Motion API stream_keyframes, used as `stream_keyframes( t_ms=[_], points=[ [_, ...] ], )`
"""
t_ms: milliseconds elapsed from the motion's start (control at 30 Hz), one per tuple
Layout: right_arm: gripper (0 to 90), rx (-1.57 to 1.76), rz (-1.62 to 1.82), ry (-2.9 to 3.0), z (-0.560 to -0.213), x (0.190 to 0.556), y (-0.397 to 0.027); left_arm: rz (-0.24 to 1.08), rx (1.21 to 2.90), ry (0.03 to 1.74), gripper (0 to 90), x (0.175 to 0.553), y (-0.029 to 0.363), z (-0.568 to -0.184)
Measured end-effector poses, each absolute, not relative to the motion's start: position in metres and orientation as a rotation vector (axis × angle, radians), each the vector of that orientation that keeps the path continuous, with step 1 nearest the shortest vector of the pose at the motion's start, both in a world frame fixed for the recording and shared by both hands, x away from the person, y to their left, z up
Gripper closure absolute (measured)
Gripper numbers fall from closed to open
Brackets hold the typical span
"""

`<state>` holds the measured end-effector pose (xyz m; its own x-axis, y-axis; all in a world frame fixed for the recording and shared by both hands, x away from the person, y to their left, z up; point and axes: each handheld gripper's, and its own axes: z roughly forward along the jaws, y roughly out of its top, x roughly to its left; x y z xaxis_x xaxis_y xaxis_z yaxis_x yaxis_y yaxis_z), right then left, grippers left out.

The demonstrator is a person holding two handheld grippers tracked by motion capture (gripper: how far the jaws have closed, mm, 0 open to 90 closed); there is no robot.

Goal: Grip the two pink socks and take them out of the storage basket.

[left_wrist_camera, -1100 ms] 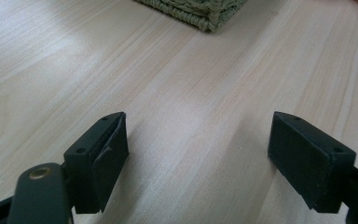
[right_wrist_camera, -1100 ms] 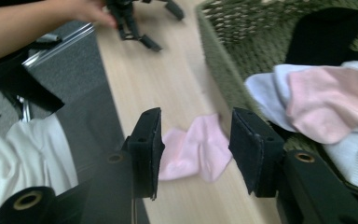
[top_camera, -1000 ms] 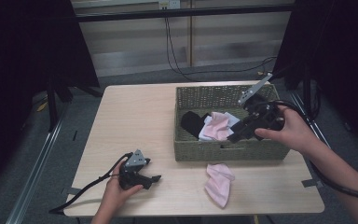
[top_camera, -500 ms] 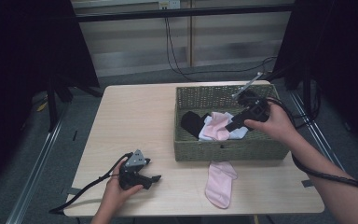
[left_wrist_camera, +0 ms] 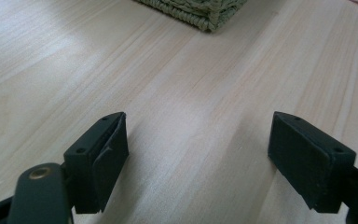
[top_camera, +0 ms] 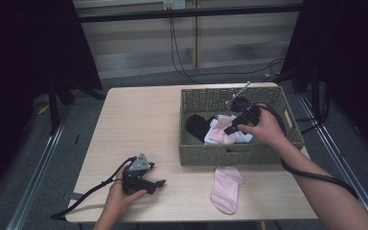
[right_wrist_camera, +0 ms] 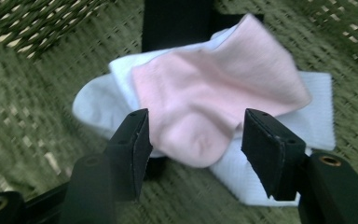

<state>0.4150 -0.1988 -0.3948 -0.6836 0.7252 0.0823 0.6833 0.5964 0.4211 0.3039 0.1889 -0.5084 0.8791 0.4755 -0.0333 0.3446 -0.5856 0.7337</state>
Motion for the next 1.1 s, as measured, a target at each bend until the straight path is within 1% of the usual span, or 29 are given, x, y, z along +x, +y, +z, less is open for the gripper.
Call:
stream_keyframes(
  t_ms=[267,367,400,433,500,700,800,900,933,1033,1100],
  points=[
    [44.0,1.236,0.614,2.704,-0.406,0.430,-0.202,0.213,2.251,0.587,19.8,0.304,0.189,-0.508],
    [46.5,1.252,0.604,2.709,-0.414,0.435,-0.205,0.212,2.251,0.587,19.8,0.304,0.189,-0.508],
    [46.5,1.252,0.604,2.709,-0.414,0.435,-0.205,0.213,2.251,0.587,19.8,0.304,0.189,-0.508],
    [48.9,1.262,0.608,2.717,-0.417,0.437,-0.205,0.213,2.252,0.587,19.8,0.304,0.189,-0.508],
    [50.6,1.247,0.591,2.727,-0.420,0.439,-0.206,0.213,2.251,0.588,19.8,0.304,0.189,-0.508],
    [51.4,1.262,0.601,2.721,-0.429,0.442,-0.206,0.212,2.252,0.586,19.8,0.304,0.189,-0.508],
    [54.0,1.264,0.609,2.754,-0.432,0.443,-0.203,0.209,2.250,0.585,19.8,0.304,0.189,-0.508],
    [54.4,1.259,0.598,2.762,-0.434,0.444,-0.202,0.213,2.251,0.588,19.8,0.304,0.189,-0.508],
    [58.9,1.275,0.601,2.774,-0.435,0.445,-0.200,0.212,2.251,0.586,19.8,0.304,0.189,-0.508],
    [65.3,1.284,0.585,2.778,-0.436,0.445,-0.199,0.212,2.252,0.586,19.8,0.304,0.189,-0.508],
    [67.3,1.302,0.586,2.784,-0.437,0.445,-0.199,0.210,2.250,0.585,19.8,0.304,0.189,-0.508]
  ],
)
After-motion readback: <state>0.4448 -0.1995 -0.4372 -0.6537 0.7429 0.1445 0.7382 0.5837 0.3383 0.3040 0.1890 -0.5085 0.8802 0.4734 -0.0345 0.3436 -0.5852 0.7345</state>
